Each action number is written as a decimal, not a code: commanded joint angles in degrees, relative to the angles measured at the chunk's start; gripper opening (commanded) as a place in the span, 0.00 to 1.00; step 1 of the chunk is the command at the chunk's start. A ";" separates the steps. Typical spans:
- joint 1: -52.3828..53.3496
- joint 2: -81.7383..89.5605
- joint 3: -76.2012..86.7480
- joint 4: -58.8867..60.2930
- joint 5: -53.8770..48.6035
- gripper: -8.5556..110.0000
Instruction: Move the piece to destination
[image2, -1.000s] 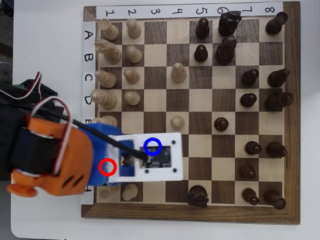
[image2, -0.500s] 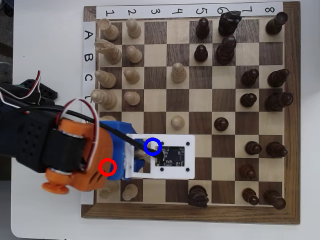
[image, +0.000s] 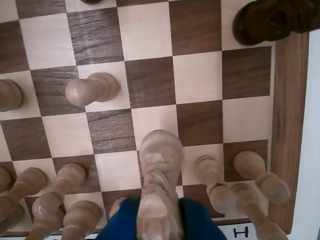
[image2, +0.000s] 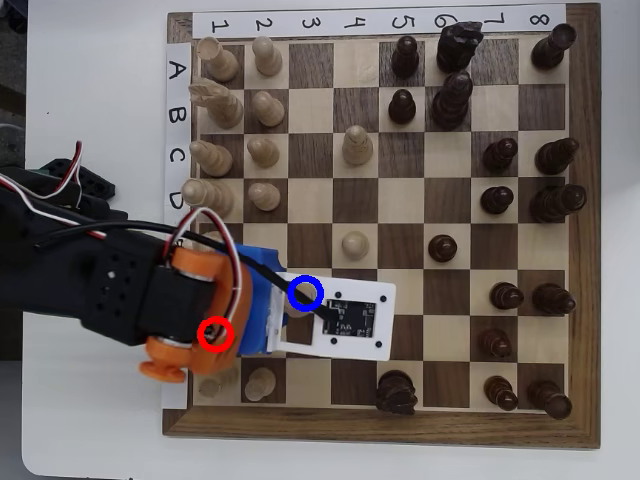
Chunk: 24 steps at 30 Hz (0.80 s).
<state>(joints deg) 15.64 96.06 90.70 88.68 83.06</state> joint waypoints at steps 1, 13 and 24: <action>-1.49 0.18 2.90 -6.86 2.72 0.07; -2.02 -1.76 6.77 -12.22 3.25 0.07; -2.29 -3.60 6.94 -14.41 3.52 0.07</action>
<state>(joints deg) 15.38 92.29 97.56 77.70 84.20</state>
